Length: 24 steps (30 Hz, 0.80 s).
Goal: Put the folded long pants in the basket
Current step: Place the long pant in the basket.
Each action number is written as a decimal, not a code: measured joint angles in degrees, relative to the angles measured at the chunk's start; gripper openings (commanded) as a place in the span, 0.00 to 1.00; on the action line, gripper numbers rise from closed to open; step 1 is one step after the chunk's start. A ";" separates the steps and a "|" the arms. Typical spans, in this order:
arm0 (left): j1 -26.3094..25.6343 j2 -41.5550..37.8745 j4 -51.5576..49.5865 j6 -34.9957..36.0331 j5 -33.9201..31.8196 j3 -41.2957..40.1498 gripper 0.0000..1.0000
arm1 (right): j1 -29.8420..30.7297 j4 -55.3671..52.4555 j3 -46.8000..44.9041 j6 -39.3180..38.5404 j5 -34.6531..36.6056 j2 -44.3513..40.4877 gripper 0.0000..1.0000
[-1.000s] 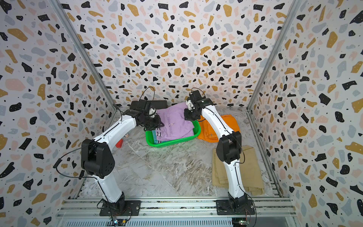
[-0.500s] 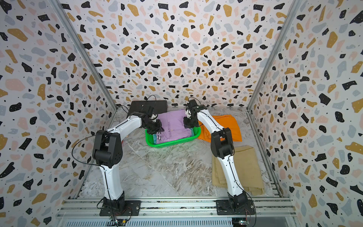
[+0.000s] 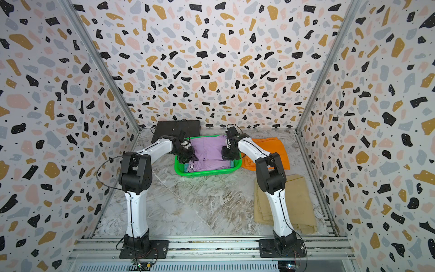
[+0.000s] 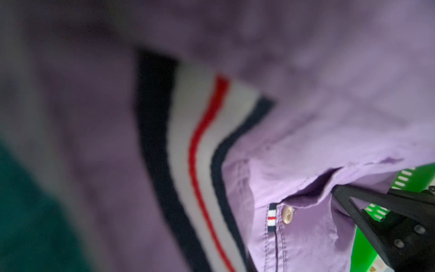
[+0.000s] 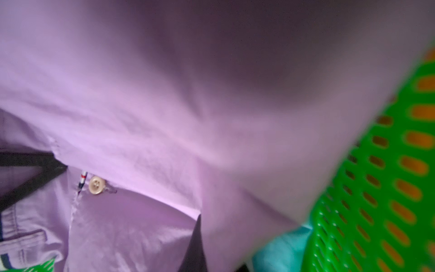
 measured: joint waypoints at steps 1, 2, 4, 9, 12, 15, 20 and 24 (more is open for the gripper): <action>0.13 0.57 -0.83 0.17 0.55 1.09 0.00 | 0.11 1.22 -1.44 1.11 0.20 -0.70 0.00; 0.35 1.29 -1.84 0.59 1.11 2.38 0.00 | 0.26 2.40 -2.62 2.54 0.46 -1.27 0.00; 0.68 2.84 -4.09 1.31 1.62 5.18 0.00 | 0.70 3.82 -3.69 4.79 1.07 -1.66 0.00; 1.27 5.86 -9.92 4.11 1.86 11.15 0.00 | 2.47 7.34 -7.17 9.99 3.08 -3.45 0.00; 1.57 5.66 -10.95 5.29 1.86 11.10 0.15 | 2.89 8.20 -8.63 11.76 3.74 -4.79 0.16; 1.88 3.32 -10.25 5.95 0.96 8.44 0.44 | 3.48 7.10 -9.20 11.63 4.85 -6.45 0.33; 3.37 -4.87 -11.32 5.44 -3.19 5.31 0.78 | 3.28 3.02 -9.09 8.94 8.46 -10.97 0.46; 4.44 -11.69 -13.79 5.46 -6.19 9.99 0.75 | 3.17 1.95 -7.89 5.44 10.86 -15.26 0.46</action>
